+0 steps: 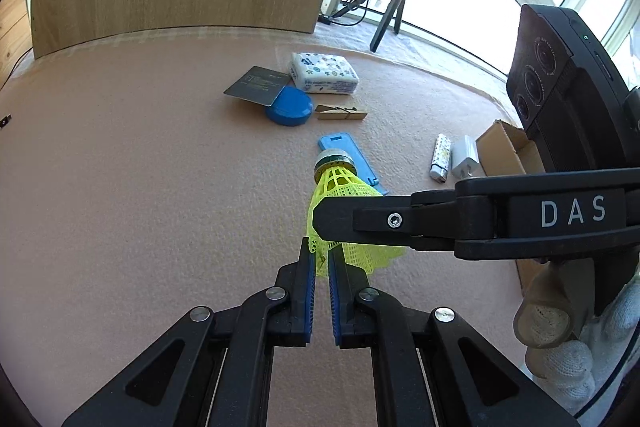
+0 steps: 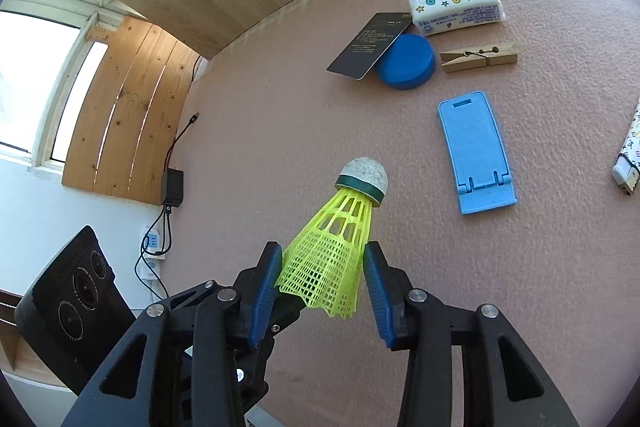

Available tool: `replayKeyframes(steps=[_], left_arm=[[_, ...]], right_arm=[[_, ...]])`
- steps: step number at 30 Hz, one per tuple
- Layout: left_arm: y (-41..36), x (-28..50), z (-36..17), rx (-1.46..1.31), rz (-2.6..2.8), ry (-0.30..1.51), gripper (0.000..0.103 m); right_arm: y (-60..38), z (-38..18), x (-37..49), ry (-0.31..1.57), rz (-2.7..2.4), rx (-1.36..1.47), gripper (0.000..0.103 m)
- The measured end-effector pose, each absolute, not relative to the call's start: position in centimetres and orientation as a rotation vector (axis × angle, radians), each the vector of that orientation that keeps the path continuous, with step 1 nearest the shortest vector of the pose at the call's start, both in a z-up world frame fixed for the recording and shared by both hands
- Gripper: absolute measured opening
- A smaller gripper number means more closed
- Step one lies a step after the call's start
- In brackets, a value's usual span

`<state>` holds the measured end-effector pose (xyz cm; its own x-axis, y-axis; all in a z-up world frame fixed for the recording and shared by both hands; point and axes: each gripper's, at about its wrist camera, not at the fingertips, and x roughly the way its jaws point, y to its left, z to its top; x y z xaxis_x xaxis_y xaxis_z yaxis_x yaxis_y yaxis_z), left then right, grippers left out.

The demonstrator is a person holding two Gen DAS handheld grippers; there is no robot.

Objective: Organize objects
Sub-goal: 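Carry the shuttlecock into the box and open the grippers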

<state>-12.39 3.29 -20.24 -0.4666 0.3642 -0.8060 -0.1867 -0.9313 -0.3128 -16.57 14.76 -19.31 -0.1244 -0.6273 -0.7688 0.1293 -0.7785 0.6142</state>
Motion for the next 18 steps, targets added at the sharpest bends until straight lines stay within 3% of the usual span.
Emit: replayKeyframes(steps=[18], left_arm=[[23.4,-12.5,-15.2,-1.198,2.156,-0.029,0.006]], right_arm=[[34.6,-13.8,-9.3,-0.795,-2.302,1.525,0.038]])
